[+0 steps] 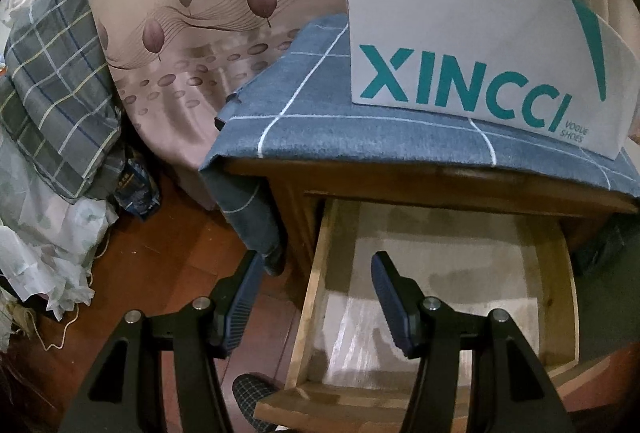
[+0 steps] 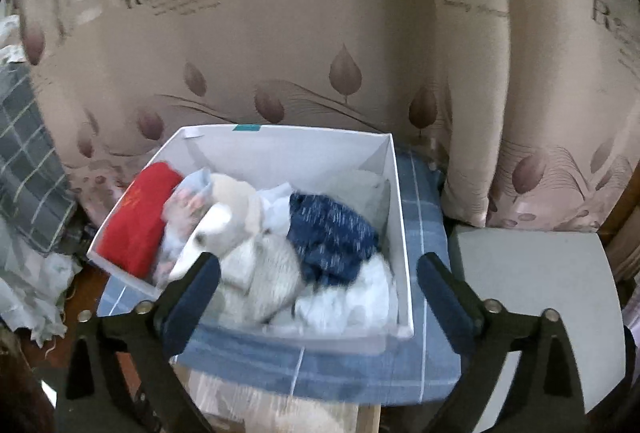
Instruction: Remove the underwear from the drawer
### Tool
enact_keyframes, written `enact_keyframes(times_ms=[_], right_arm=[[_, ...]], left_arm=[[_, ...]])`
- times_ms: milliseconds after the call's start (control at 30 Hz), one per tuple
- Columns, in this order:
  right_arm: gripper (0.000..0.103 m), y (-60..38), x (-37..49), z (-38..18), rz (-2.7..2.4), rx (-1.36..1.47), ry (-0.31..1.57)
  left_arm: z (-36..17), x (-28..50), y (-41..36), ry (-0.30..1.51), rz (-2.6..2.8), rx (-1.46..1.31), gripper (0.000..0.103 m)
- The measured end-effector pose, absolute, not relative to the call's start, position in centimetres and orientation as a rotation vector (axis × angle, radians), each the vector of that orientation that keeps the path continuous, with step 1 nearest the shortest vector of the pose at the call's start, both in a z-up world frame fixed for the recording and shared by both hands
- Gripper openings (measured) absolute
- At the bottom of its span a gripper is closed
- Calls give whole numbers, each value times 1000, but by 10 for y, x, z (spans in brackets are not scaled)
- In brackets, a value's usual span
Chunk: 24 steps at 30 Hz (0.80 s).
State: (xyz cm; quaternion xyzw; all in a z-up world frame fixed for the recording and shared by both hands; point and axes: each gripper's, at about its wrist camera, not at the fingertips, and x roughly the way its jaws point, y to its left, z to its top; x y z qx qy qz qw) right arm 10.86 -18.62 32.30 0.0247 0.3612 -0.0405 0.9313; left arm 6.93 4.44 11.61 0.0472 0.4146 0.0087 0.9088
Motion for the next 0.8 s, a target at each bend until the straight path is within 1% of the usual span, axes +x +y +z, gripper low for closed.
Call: enact_keyframes(times_ms=[167, 333, 567, 700, 800], right_arm=[[102, -178, 57, 289, -82, 34, 733], [102, -171, 18, 228, -89, 66, 804], [102, -164, -1, 159, -72, 65, 890], [102, -164, -3, 141, -62, 80, 910], [102, -160, -1, 140, -57, 73, 909]], left_arm=[[115, 65, 47, 861, 24, 100, 58], [118, 57, 45, 851, 23, 109, 58], [119, 42, 40, 858, 3, 127, 58], [113, 32, 39, 886, -7, 118, 58], [111, 25, 37, 882, 12, 128, 58]])
